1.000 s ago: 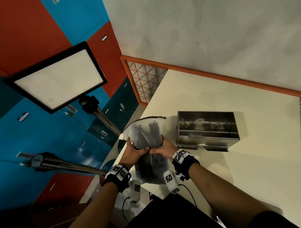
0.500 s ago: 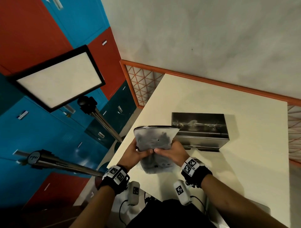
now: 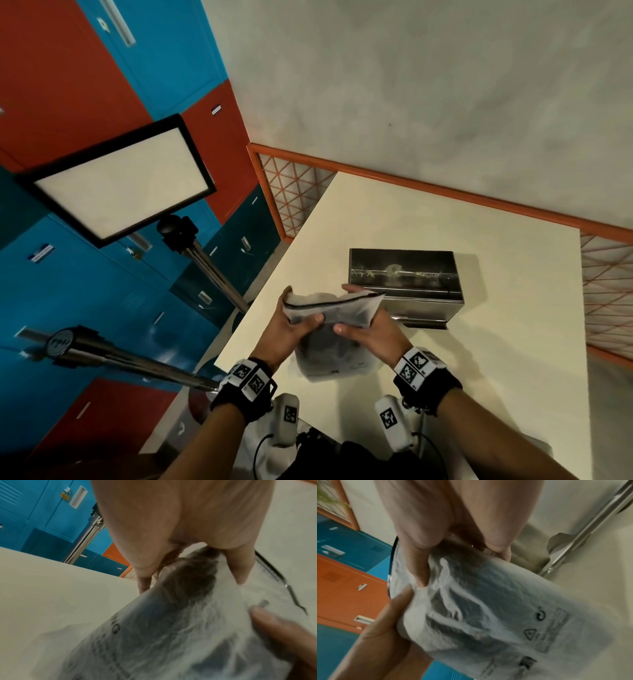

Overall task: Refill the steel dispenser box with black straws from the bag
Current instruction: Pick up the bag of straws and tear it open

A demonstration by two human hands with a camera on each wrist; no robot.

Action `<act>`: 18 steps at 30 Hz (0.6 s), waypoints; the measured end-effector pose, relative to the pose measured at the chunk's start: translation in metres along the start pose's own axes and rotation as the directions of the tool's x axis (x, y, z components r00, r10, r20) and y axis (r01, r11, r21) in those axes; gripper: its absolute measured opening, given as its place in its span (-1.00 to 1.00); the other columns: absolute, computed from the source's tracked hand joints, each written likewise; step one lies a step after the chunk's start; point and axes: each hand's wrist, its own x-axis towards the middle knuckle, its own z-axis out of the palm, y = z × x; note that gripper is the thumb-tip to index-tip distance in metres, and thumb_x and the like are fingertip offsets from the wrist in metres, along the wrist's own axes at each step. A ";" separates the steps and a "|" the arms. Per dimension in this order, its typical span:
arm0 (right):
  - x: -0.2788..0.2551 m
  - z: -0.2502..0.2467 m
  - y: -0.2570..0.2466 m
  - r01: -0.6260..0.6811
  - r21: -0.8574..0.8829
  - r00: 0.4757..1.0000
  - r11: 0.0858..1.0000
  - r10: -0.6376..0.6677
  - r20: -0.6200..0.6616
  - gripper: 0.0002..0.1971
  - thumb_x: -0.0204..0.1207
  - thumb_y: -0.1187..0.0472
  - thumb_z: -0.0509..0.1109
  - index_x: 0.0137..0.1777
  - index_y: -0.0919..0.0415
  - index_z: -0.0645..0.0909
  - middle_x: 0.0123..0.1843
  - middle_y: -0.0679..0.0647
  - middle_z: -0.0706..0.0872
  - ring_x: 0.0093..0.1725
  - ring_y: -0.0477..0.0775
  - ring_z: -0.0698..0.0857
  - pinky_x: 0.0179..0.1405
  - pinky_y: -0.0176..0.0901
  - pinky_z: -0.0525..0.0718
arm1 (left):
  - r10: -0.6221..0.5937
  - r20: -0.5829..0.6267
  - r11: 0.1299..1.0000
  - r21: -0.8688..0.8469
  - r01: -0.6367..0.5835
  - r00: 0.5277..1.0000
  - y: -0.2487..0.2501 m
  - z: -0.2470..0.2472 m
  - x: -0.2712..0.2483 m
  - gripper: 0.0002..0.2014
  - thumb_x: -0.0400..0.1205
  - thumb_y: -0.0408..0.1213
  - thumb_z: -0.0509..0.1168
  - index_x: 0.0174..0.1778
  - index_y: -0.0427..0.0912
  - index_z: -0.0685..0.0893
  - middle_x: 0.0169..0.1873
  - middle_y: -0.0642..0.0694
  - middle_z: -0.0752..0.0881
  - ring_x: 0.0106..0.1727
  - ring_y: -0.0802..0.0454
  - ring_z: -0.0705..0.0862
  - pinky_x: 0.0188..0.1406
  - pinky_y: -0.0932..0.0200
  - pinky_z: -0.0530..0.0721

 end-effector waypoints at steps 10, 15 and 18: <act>-0.003 -0.008 -0.007 -0.048 -0.156 0.998 0.987 0.040 -0.055 -0.76 0.43 0.27 0.60 0.10 0.19 0.77 -0.01 -0.01 0.85 0.07 -0.11 0.79 0.13 -0.21 0.69 | 0.053 -0.007 0.924 0.379 -0.047 0.999 0.010 0.014 0.002 -0.22 0.37 0.16 0.61 0.50 0.08 0.51 0.19 0.07 0.76 0.21 0.02 0.75 0.32 -0.05 0.70; -0.006 -0.022 -0.028 0.002 -0.029 0.986 1.000 -0.007 -0.165 -0.85 0.54 0.30 0.45 0.08 0.30 0.74 0.01 0.14 0.82 0.08 0.11 0.77 0.16 -0.06 0.70 | 0.156 -0.184 0.872 0.487 -0.048 0.970 0.026 0.004 -0.003 0.06 0.42 -0.05 0.66 0.74 0.11 0.13 0.60 -0.08 0.38 0.55 -0.11 0.48 0.57 -0.18 0.52; -0.007 -0.029 -0.031 -0.012 0.027 0.978 1.000 0.017 -0.206 -0.75 0.56 0.10 0.42 -0.09 0.33 0.73 -0.13 0.25 0.80 -0.11 0.33 0.71 0.04 0.14 0.66 | 0.313 -0.163 0.681 0.725 -0.101 0.936 0.039 0.011 -0.007 -0.01 0.50 0.05 0.58 0.75 0.07 0.14 0.73 -0.02 0.09 0.72 -0.14 0.19 0.69 -0.21 0.33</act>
